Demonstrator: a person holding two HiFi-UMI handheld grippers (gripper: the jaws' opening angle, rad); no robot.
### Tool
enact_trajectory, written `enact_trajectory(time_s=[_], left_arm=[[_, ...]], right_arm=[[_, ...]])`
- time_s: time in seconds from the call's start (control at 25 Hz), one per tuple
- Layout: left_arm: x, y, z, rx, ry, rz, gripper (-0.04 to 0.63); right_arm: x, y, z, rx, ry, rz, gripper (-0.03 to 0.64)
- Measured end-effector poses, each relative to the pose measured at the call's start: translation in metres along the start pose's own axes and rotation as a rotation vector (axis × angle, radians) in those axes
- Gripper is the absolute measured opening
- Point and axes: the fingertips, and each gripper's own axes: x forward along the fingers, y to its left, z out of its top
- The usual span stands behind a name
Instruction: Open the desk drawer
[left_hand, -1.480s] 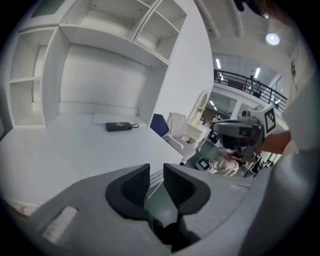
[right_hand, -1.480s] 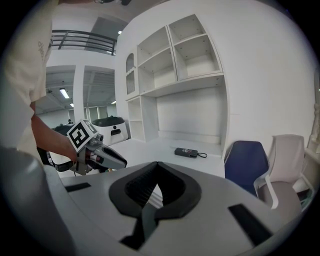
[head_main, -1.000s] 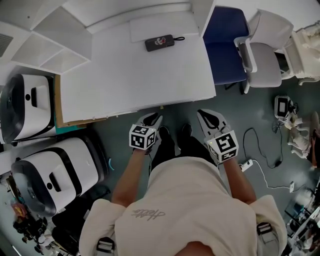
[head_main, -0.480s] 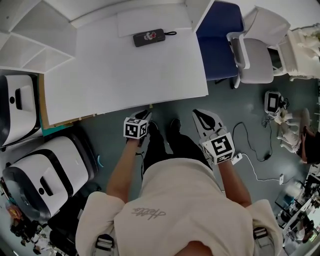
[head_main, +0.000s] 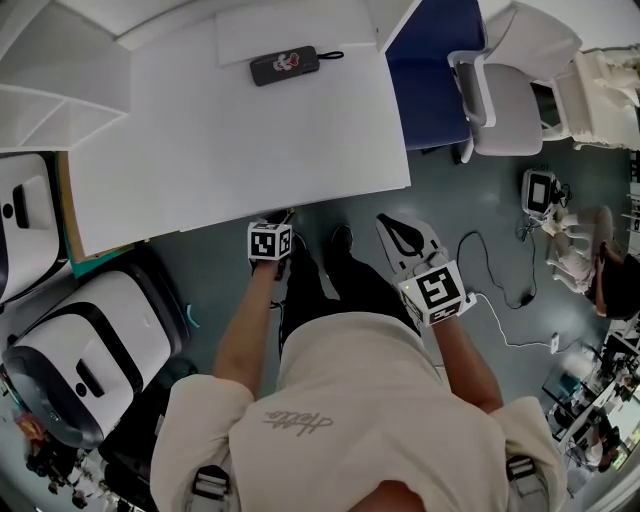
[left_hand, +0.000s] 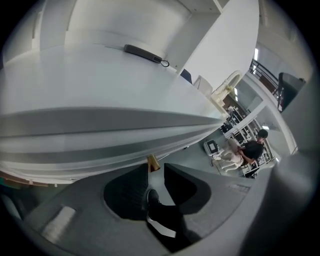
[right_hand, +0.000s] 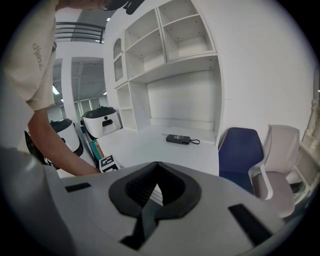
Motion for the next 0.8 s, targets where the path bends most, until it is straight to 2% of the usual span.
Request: enact_trajectory(time_s=[0.52, 0.8], left_arm=[[0.025, 0.006, 0.003, -0.12, 0.022, -0.002, 0.101], [0.026, 0.005, 0.004, -0.113, 0.005, 0.02, 0.098]], right_arm=[[0.012, -0.006, -0.002, 0.012, 0.02, 0.014, 0.002], [0.016, -0.01, -0.005, 0.02, 0.022, 0.019, 0.002]])
